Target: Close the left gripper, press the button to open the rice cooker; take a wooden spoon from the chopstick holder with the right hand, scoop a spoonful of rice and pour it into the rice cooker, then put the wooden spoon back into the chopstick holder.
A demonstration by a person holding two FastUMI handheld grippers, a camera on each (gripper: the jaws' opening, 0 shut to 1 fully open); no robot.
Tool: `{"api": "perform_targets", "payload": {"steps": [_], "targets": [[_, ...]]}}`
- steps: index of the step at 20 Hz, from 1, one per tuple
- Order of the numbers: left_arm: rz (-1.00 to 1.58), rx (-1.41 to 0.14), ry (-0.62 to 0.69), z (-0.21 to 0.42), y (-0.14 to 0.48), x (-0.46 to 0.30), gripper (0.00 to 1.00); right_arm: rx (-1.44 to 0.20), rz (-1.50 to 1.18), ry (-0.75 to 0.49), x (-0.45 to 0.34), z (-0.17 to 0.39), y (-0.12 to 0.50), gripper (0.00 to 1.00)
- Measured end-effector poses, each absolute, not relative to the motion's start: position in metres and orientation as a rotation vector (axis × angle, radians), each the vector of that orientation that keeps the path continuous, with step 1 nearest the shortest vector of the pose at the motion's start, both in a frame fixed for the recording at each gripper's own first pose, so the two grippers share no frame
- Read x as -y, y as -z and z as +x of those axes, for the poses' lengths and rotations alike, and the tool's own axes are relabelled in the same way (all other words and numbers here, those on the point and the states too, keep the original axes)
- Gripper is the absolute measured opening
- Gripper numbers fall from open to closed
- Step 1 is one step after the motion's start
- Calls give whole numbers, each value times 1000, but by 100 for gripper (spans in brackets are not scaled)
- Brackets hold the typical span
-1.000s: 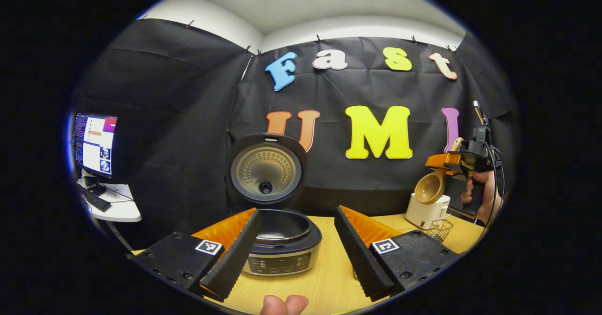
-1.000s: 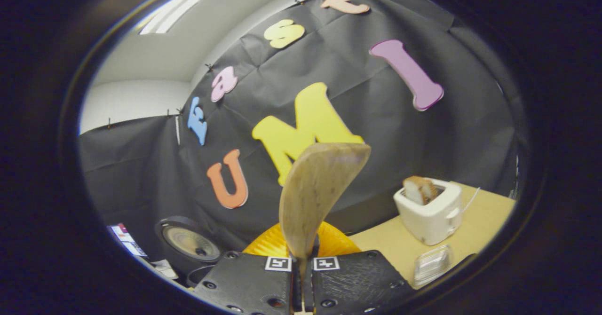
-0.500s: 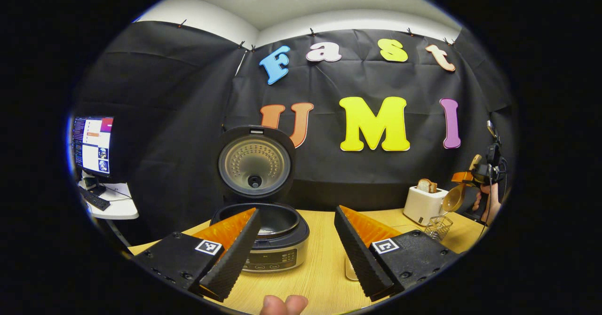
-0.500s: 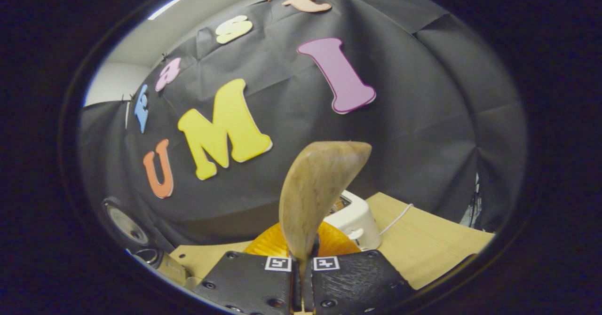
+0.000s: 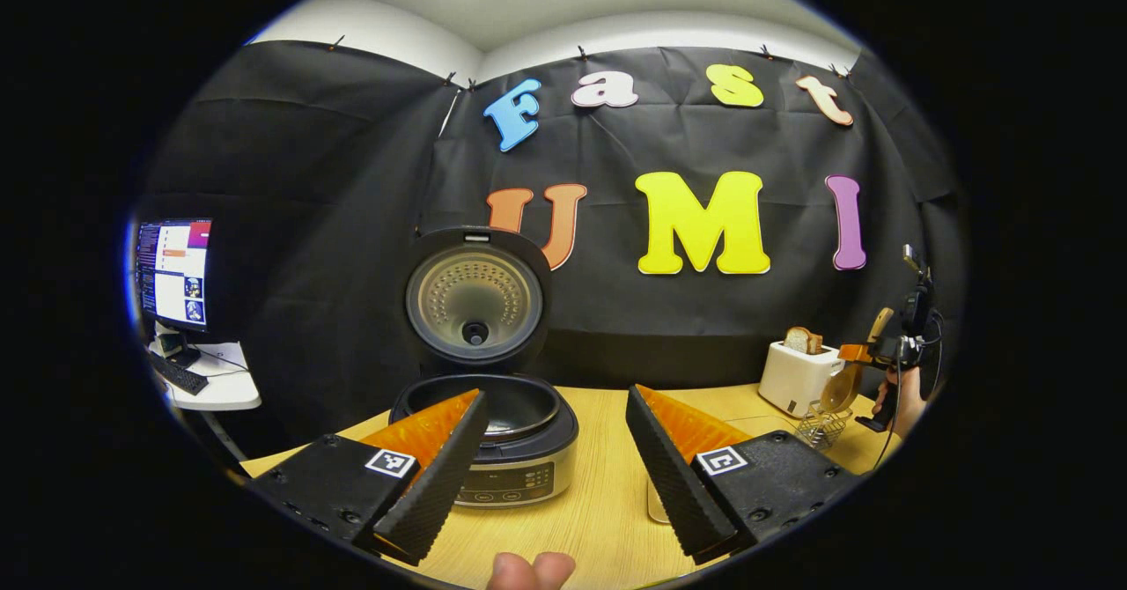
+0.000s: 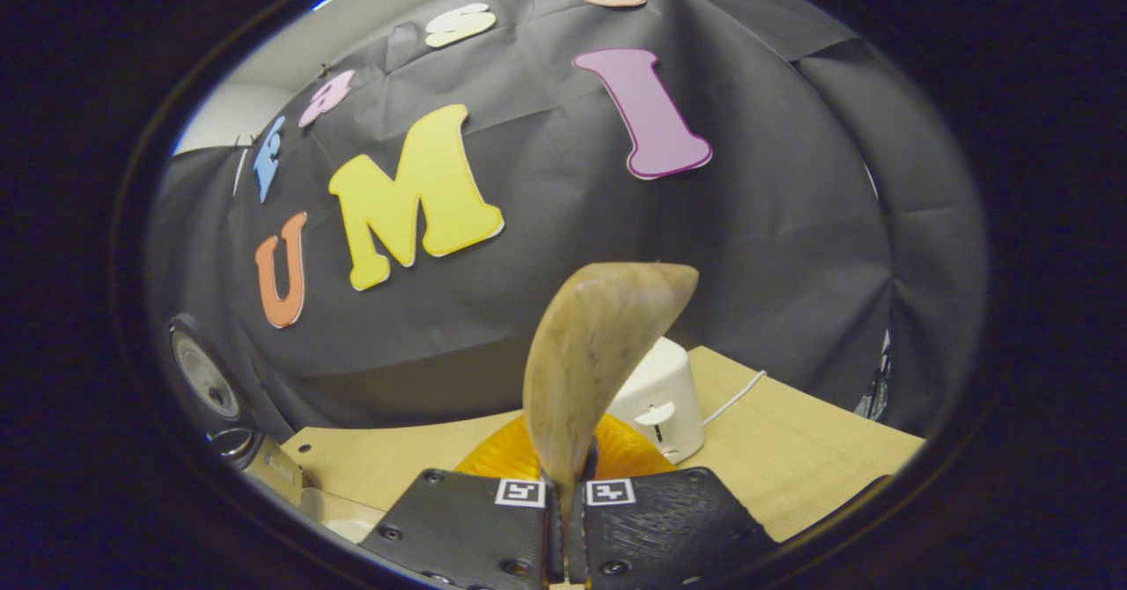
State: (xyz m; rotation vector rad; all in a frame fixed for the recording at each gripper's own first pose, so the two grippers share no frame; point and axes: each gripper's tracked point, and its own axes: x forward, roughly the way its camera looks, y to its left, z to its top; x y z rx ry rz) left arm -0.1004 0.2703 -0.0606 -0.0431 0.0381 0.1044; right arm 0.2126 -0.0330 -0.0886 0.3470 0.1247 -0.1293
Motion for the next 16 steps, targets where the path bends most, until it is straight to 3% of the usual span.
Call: {"api": "perform_targets", "payload": {"steps": [5,10,11,12,16], "targets": [[-46,-33,-134,-100,60,-273,100,-146,319,155,30,219,103,5],[-50,-35,-172,-103,53,-274,100,-116,306,197,36,211,95,17],[-43,-29,-179,-103,52,-275,100,-101,300,209,38,208,89,30],[-39,-25,-182,-103,49,-275,100,-79,297,214,39,203,81,29],[-25,-9,-175,-104,34,-280,99,16,235,226,38,181,48,70]]}}
